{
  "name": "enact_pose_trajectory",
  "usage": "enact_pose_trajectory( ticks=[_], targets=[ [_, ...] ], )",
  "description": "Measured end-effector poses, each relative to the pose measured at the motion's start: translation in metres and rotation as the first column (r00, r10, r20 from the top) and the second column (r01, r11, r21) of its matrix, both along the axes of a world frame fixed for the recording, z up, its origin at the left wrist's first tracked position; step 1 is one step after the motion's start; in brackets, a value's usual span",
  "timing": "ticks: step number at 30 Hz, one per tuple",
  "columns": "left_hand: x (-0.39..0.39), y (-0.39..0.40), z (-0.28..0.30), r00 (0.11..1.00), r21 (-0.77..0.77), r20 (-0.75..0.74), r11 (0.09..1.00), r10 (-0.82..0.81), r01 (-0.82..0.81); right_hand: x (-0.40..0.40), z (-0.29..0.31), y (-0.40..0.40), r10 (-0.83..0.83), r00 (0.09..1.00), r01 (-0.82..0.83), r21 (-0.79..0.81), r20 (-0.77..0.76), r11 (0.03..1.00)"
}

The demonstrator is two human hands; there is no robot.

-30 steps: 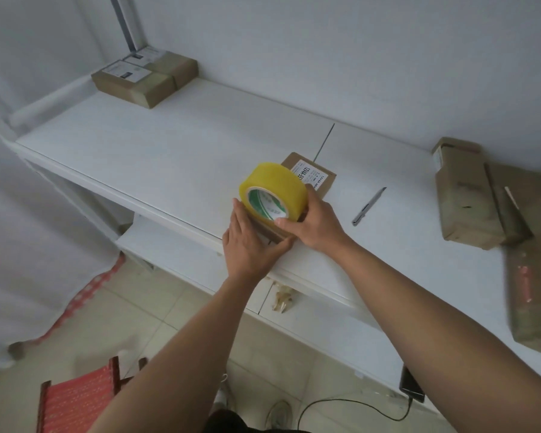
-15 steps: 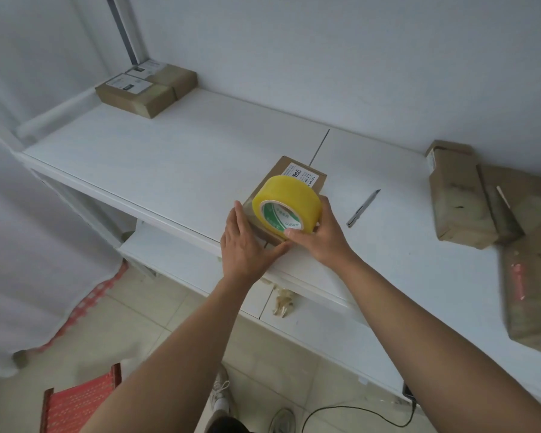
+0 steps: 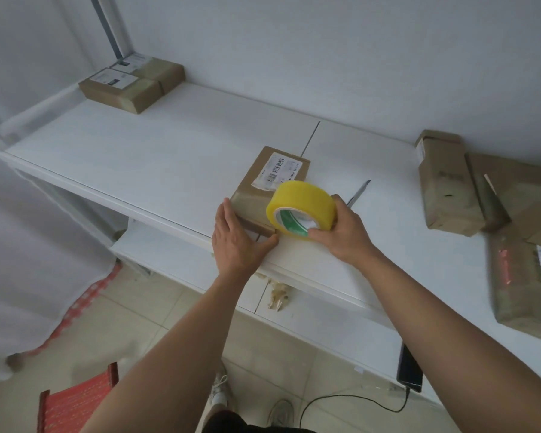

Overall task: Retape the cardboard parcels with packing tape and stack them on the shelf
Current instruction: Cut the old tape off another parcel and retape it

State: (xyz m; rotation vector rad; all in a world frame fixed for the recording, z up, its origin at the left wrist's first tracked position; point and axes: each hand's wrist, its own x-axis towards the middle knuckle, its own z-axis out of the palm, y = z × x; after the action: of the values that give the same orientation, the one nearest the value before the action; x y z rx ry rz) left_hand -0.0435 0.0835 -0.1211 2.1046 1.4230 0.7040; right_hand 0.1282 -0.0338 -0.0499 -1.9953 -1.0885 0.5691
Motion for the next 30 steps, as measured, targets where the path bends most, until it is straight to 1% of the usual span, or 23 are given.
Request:
enact_pose_trajectory(
  ticks=[2,4,9,12,15,23,30],
  targets=[
    [0.001,0.000,0.000,1.000,0.002,0.007,1.000,0.011,-0.011,0.005,0.002,-0.011,-0.007,1.000,0.009,-0.057,0.021,0.998],
    [0.000,0.000,0.001,1.000,0.004,0.011,1.000,0.019,-0.019,0.009,0.004,-0.018,-0.023,0.999,0.025,-0.079,0.033,0.997],
    [-0.001,0.001,0.002,1.000,0.037,0.019,0.999,0.001,-0.002,0.011,0.009,-0.021,-0.004,0.999,0.007,-0.076,0.039,0.997],
    [-0.003,0.001,0.005,1.000,0.048,0.002,0.999,-0.022,0.022,0.012,0.009,-0.017,0.022,0.997,-0.016,-0.074,0.075,0.997],
    [-0.004,0.001,0.007,0.999,0.041,-0.019,0.999,-0.034,0.035,0.013,0.009,-0.016,0.041,0.994,-0.032,-0.091,0.105,0.995],
    [-0.002,0.005,0.011,0.995,-0.009,-0.095,0.999,-0.038,0.038,0.013,0.004,-0.017,0.049,0.991,-0.036,-0.105,0.125,0.994],
    [-0.002,0.006,0.012,0.992,0.009,-0.118,0.999,-0.048,0.049,0.015,0.004,-0.017,0.056,0.991,-0.043,-0.112,0.121,0.993]
  ],
)
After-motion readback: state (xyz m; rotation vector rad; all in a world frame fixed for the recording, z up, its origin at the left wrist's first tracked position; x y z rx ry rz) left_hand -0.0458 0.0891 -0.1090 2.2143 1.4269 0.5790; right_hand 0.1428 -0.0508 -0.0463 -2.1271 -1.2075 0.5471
